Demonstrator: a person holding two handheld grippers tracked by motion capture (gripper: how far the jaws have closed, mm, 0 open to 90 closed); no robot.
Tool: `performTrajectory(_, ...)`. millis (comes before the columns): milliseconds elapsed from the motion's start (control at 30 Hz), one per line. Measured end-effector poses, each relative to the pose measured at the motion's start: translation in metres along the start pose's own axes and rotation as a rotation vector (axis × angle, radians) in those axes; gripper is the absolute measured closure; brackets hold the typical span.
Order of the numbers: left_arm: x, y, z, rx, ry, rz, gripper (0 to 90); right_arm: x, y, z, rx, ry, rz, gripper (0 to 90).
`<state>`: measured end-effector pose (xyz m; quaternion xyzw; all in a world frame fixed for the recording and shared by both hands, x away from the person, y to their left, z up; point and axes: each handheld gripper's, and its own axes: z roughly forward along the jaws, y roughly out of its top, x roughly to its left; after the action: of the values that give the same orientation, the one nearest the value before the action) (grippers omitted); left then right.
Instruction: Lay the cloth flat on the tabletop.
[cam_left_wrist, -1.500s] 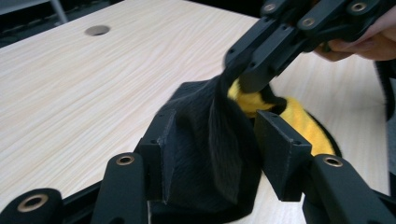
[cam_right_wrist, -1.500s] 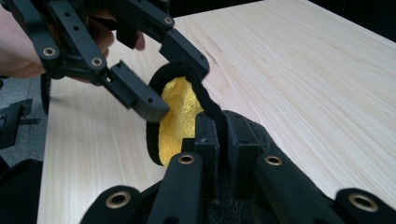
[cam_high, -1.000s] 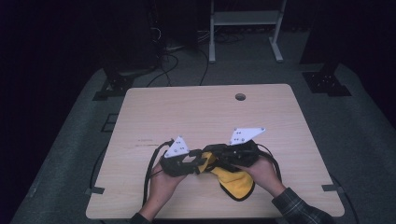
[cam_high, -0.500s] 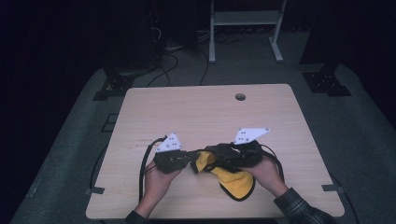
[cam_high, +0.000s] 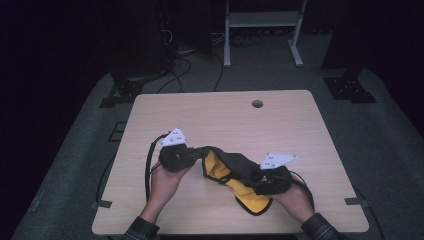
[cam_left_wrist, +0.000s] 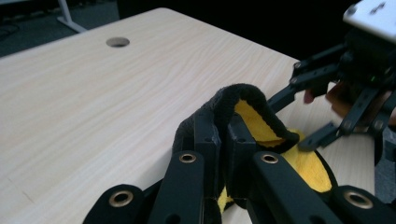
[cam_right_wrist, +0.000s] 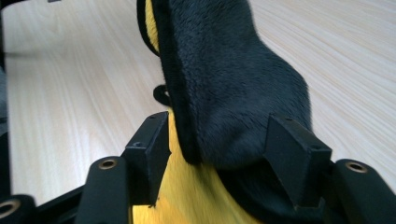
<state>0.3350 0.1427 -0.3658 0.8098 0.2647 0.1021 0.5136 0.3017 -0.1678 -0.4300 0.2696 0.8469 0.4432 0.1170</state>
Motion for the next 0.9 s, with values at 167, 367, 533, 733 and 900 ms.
performTrajectory(167, 0.002, 0.011, -0.007, -0.018, 0.028, 0.022, 85.4, 0.002, 0.007, 0.019, 0.0, -0.04, -0.007, 37.0)
performTrajectory(367, 0.011, 0.01, -0.023, -0.036, 0.068, 0.015, 85.4, -0.017, 0.01, 0.022, -0.049, -0.168, 0.036, 39.3)
performTrajectory(533, 0.021, 0.006, -0.036, -0.042, 0.111, -0.002, 85.4, -0.037, 0.008, 0.012, -0.058, -0.252, 0.066, 41.5)
performTrajectory(733, 0.036, -0.004, -0.044, -0.035, 0.139, -0.037, 85.4, -0.058, 0.001, 0.001, -0.072, -0.245, 0.131, 43.0)
performTrajectory(900, 0.044, -0.012, -0.044, -0.022, 0.153, -0.06, 85.3, -0.038, 0.003, 0.006, -0.056, -0.132, 0.091, 43.7)
